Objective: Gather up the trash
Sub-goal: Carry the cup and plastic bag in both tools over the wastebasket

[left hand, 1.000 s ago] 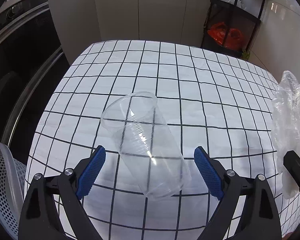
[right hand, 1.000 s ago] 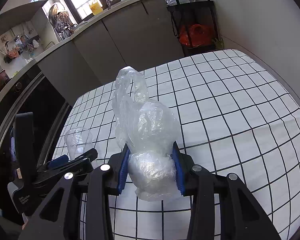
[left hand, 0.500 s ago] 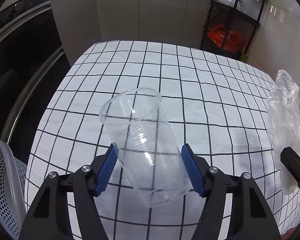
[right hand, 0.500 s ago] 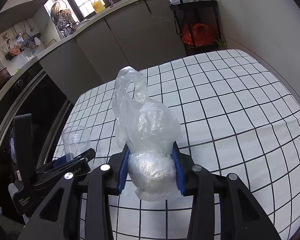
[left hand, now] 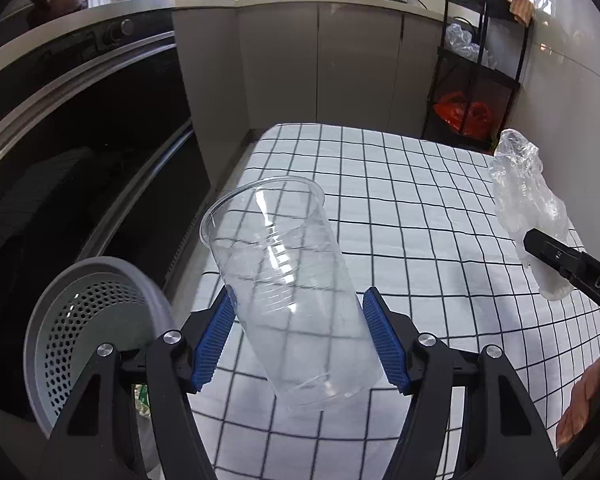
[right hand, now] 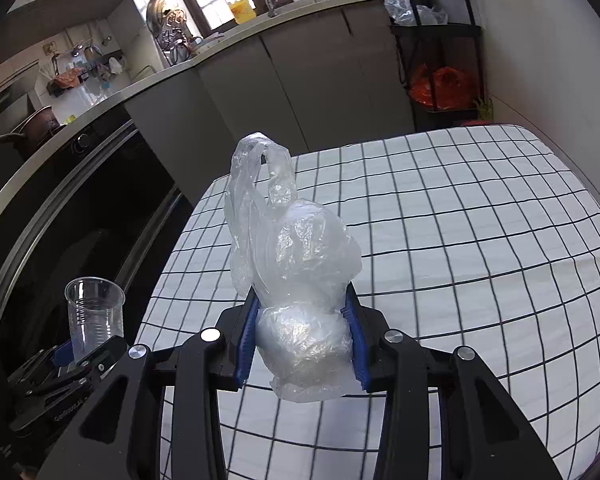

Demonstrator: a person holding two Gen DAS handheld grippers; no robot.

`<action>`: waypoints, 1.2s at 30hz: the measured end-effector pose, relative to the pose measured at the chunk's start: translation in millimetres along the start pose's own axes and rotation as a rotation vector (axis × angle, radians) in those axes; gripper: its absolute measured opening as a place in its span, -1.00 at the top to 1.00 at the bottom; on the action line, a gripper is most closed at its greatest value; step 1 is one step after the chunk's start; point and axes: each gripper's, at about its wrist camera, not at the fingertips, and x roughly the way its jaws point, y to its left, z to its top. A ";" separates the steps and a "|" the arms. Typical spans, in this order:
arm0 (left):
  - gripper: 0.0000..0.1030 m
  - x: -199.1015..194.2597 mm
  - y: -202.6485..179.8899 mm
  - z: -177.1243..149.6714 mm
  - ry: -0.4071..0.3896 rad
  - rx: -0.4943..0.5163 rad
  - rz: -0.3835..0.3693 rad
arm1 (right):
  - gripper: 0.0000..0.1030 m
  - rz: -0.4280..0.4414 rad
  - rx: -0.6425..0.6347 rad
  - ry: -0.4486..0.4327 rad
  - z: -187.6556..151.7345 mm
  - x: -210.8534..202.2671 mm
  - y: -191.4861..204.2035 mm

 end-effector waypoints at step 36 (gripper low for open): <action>-0.24 -48.5 216.1 -78.4 -0.017 -0.194 0.229 | 0.24 0.246 -0.239 0.172 -108.6 39.7 251.9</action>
